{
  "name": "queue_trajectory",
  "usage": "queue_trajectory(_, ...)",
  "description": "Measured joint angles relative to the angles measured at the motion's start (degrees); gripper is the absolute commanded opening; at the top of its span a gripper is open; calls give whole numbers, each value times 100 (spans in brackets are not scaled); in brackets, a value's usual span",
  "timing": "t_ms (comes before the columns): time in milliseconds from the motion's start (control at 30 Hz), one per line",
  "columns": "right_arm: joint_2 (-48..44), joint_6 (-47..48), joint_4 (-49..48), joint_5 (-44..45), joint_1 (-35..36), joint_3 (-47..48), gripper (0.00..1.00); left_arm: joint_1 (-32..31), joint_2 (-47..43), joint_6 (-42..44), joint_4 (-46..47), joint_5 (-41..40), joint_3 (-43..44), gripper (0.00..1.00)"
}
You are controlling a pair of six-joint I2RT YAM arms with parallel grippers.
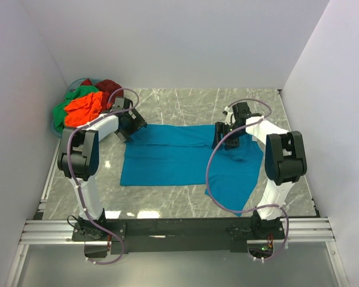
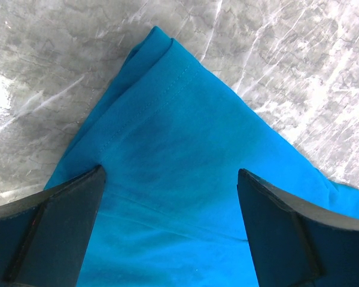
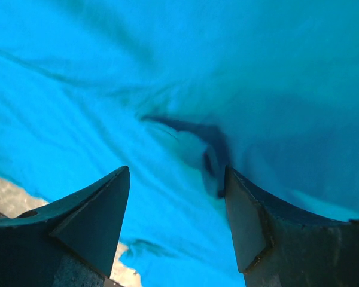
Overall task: Fold and stack the t-shirts
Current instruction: Fold the tshirt
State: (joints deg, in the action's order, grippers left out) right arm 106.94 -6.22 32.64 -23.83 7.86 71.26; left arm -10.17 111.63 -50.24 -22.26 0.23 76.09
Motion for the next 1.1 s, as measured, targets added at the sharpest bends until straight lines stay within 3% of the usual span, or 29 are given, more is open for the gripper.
queue_trajectory(333,-297,-44,-153,42,457,-494,71,24,-146,0,92,-24,-201,99)
queue_trajectory(533,-529,-50,-118,254,1152,-726,71,66,-337,0,-17,-116,-402,100)
queue_trajectory(667,-1102,-136,116,577,1497,-901,72,72,-472,2,-131,-164,-516,99)
queue_trajectory(867,-2149,-494,282,1399,1458,-903,76,79,-977,-11,-341,-245,-780,99)
queue_trajectory(1100,-3501,-1156,420,2358,1335,-1390,87,76,-2306,-208,-520,-323,-1729,99)
